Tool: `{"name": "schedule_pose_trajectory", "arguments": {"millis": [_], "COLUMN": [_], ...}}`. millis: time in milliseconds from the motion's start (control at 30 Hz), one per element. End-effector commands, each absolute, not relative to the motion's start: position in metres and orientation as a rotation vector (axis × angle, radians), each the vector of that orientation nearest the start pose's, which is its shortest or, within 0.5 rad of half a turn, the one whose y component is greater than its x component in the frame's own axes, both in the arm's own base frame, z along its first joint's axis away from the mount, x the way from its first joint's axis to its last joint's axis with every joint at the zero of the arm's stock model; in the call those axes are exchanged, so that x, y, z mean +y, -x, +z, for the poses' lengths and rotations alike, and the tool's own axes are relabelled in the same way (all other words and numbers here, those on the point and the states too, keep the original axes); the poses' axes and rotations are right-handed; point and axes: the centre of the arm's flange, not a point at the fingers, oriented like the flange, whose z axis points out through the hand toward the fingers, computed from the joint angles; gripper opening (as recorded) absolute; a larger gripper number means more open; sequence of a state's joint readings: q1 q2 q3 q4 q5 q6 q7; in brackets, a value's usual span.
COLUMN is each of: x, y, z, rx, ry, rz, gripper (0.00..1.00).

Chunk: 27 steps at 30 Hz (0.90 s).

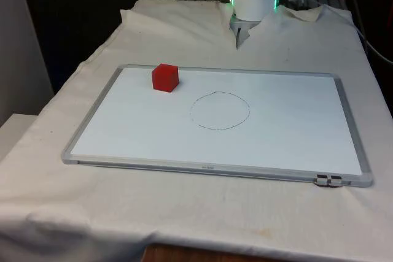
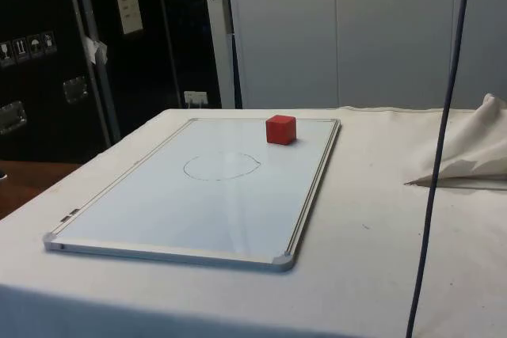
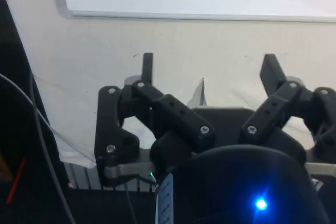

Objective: Push the cube into the marked area.

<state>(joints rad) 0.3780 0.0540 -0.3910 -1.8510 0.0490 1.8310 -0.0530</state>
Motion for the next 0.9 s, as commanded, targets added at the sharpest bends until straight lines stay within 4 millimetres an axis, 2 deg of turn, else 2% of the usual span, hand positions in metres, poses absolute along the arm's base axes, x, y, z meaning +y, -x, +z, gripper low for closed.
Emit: {"name": "schedule_pose_trajectory", "arguments": {"millis": [0,33,100,133,167,367,400,433,600,700,733,867], "x": [0.0,0.001,0.001,0.001,0.001,0.001,0.001,0.001,0.0,-0.005,-0.001,-0.016], "y": [-0.569,-0.569,-0.569,-0.569,-0.569,-0.569,-0.569,-0.569,-0.567,-0.562,-0.567,-0.554], "z": [0.485,0.485,0.485,0.485,0.485,0.485,0.485,0.485,0.486,0.486,0.485,0.485], "rx": [-0.04,-0.04,-0.039,-0.039,-0.039,-0.043,-0.04,-0.04,-0.042,-0.041,-0.041,-0.046], "ry": [3.111,3.115,3.116,3.116,3.116,3.111,3.116,3.116,3.119,3.119,3.113,3.117], "rz": [0.107,0.106,0.108,0.108,0.108,0.107,0.106,0.106,0.098,0.091,0.11,0.085], "gripper": [0.96,0.96,0.84,0.73,0.67,0.38,0.38,0.28,0.02,0.0,0.0,0.0]}}
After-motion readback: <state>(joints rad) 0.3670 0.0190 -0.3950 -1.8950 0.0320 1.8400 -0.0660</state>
